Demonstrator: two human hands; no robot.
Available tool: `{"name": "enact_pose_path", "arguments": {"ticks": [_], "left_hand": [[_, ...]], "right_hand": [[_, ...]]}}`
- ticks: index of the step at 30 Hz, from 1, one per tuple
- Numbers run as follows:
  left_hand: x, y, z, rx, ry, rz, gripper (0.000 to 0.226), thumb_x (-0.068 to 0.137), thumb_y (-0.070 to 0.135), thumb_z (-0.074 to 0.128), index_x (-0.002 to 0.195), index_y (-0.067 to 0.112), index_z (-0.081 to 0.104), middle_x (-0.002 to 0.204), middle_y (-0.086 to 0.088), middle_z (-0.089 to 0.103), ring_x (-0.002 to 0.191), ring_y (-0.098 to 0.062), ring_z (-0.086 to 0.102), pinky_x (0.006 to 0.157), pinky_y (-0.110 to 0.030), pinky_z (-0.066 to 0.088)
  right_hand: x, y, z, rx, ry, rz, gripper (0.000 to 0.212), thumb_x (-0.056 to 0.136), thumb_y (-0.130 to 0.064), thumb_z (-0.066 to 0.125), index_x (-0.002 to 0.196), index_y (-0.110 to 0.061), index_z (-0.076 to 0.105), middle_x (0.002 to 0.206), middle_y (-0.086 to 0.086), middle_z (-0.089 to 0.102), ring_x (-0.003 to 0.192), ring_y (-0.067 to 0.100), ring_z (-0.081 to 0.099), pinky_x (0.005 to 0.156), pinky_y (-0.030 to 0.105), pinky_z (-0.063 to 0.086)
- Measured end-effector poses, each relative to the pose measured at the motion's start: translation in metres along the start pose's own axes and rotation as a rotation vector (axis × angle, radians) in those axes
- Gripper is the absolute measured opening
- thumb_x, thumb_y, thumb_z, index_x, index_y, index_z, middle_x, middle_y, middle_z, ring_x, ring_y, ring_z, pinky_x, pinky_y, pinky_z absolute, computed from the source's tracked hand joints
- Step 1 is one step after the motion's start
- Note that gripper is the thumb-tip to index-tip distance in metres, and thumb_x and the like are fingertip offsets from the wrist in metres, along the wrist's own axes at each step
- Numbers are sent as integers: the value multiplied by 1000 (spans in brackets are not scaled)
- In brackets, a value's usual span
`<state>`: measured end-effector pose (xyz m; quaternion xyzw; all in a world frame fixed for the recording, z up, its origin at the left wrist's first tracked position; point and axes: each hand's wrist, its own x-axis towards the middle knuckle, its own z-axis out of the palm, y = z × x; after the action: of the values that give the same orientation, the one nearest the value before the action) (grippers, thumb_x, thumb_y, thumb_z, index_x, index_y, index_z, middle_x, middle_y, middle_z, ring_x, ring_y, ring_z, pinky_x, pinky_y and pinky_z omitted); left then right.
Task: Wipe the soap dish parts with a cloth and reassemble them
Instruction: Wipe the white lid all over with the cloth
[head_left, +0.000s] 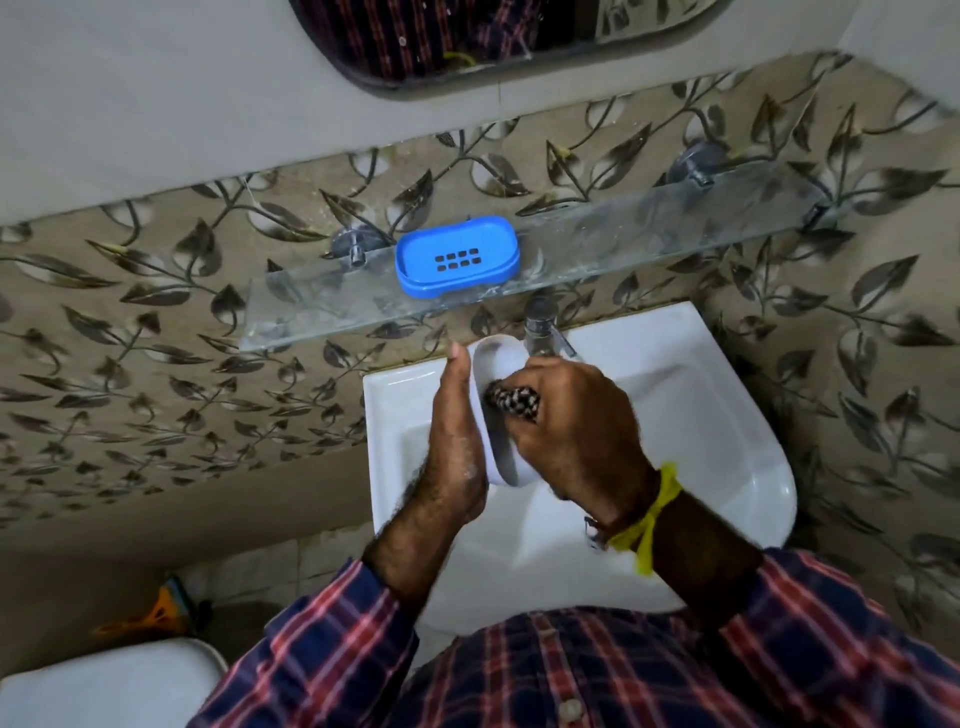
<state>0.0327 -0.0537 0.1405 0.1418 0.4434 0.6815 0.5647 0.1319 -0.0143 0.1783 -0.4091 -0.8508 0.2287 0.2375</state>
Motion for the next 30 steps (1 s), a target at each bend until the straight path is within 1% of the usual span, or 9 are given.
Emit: {"name": "enact_pose_path", "arguments": {"ticks": [3, 6, 11, 14, 16, 19, 22, 26, 30], "left_hand": [[-1, -10, 4, 5, 55, 49, 50, 105, 44, 31, 112, 9, 66, 102, -6, 78, 98, -16, 74, 78, -23, 58], [-3, -1, 0, -53, 35, 5, 52, 97, 55, 42, 106, 14, 72, 97, -7, 78, 94, -19, 75, 75, -26, 59], [-7, -9, 4, -109, 18, -14, 66, 103, 53, 28, 95, 18, 83, 100, -5, 80, 95, -15, 76, 75, -24, 60], [-11, 5, 0, -63, 109, -55, 62, 87, 68, 47, 90, 19, 84, 93, -9, 79, 83, -20, 77, 66, -29, 61], [-10, 14, -8, 8, 167, -39, 64, 70, 73, 54, 99, 22, 82, 97, -10, 78, 83, -24, 76, 67, -32, 61], [-13, 18, -4, 84, 244, -61, 85, 62, 77, 54, 123, 22, 71, 110, -13, 75, 96, -28, 72, 79, -36, 58], [-15, 21, -6, 80, 268, -46, 94, 60, 80, 52, 130, 18, 67, 101, -11, 77, 87, -26, 74, 70, -34, 59], [-20, 19, -9, 137, 318, -42, 113, 45, 89, 59, 139, 25, 58, 127, -13, 70, 116, -34, 67, 101, -54, 53], [-20, 11, -21, 218, 228, 166, 66, 74, 44, 85, 130, 16, 63, 118, -16, 73, 107, -35, 72, 90, -49, 60]], "right_hand": [[6, -4, -3, 74, 143, -34, 12, 79, -24, 64, 83, -16, 72, 84, 1, 69, 81, 23, 64, 67, 31, 48], [0, -5, -4, 70, -3, -279, 9, 76, -21, 65, 80, -17, 72, 81, 1, 66, 78, 22, 63, 65, 35, 48], [3, -2, -13, 37, 62, -167, 17, 76, -21, 62, 88, -21, 74, 88, -3, 69, 84, 18, 62, 66, 26, 43], [-6, -5, -15, -9, -171, -329, 20, 75, -27, 54, 82, -24, 73, 81, -2, 64, 80, 18, 61, 61, 25, 38], [-17, 1, -13, -144, -286, -308, 22, 79, -24, 56, 91, -29, 74, 89, -4, 64, 87, 19, 64, 64, 27, 41], [-23, -1, -9, -129, -181, -175, 22, 81, -21, 58, 94, -28, 74, 95, -7, 67, 91, 18, 64, 71, 32, 52], [-25, -9, -3, -156, -194, -286, 16, 76, -19, 61, 83, -27, 73, 82, -5, 64, 80, 22, 64, 59, 30, 46], [-20, -3, -2, -107, -114, -122, 18, 83, -26, 60, 94, -27, 74, 94, -6, 69, 87, 18, 66, 68, 33, 55], [-14, 4, 4, 98, -71, -86, 14, 84, -27, 71, 97, -29, 75, 89, -8, 70, 83, 15, 67, 70, 35, 56]]}}
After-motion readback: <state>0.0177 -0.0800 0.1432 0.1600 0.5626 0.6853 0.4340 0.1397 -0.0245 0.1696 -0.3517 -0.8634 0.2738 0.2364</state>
